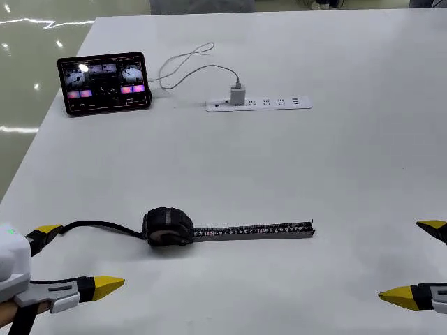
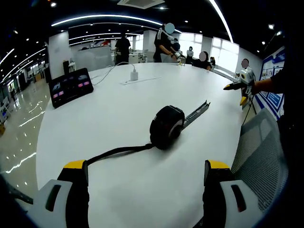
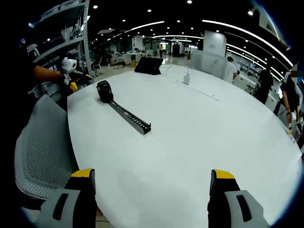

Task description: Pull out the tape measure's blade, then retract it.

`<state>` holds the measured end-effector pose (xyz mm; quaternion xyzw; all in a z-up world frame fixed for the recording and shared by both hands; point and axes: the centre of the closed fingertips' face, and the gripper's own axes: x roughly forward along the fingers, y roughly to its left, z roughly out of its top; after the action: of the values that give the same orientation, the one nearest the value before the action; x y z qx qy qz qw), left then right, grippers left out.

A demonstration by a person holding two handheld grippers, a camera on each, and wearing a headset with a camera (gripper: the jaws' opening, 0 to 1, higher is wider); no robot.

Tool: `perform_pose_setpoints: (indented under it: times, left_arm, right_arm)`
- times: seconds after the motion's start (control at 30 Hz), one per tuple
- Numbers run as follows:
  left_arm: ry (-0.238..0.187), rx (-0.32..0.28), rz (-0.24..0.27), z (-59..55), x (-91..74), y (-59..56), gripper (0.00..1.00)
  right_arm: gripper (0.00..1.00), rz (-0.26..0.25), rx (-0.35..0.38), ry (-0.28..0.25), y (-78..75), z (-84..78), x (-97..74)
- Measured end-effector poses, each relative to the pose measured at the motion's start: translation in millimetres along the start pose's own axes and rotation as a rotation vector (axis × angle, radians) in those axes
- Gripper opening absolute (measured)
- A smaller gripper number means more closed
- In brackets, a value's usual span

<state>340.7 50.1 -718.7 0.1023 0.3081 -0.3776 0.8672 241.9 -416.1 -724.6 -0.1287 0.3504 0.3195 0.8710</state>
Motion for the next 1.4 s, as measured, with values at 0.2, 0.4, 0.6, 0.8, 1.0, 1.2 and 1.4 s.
perform_pose_setpoints:
  times: [0.2,0.4,0.6,0.8,1.0,1.2,1.4]
  left_arm:
    - [0.001,-0.024,0.023,3.9,4.4,2.0,0.99]
    - [-0.004,-0.029,0.038,15.1,14.5,-4.9,0.99]
    - [-0.01,-0.033,0.043,27.3,21.2,-14.6,0.99]
    - [-0.018,-0.05,0.038,38.4,27.7,-24.7,0.99]
    - [-0.035,-0.082,0.054,45.8,35.0,-31.0,0.99]
    - [-0.028,-0.095,0.101,44.7,45.9,-29.8,0.99]
    - [-0.046,-0.157,0.129,48.0,54.0,-31.5,0.99]
  right_arm:
    - [0.99,0.01,-0.013,0.019,-0.4,2.4,3.3]
    - [0.99,0.021,-0.059,0.036,-4.3,13.2,5.3]
    - [0.99,0.035,-0.102,0.038,-6.2,26.5,7.8]
    - [0.99,0.046,-0.138,0.037,-7.9,40.0,8.6]
    - [0.99,0.06,-0.173,0.049,-10.0,47.1,14.6]
    - [0.99,0.073,-0.203,0.073,-12.8,52.5,21.7]
    - [0.99,0.104,-0.241,0.092,-11.6,60.0,30.4]
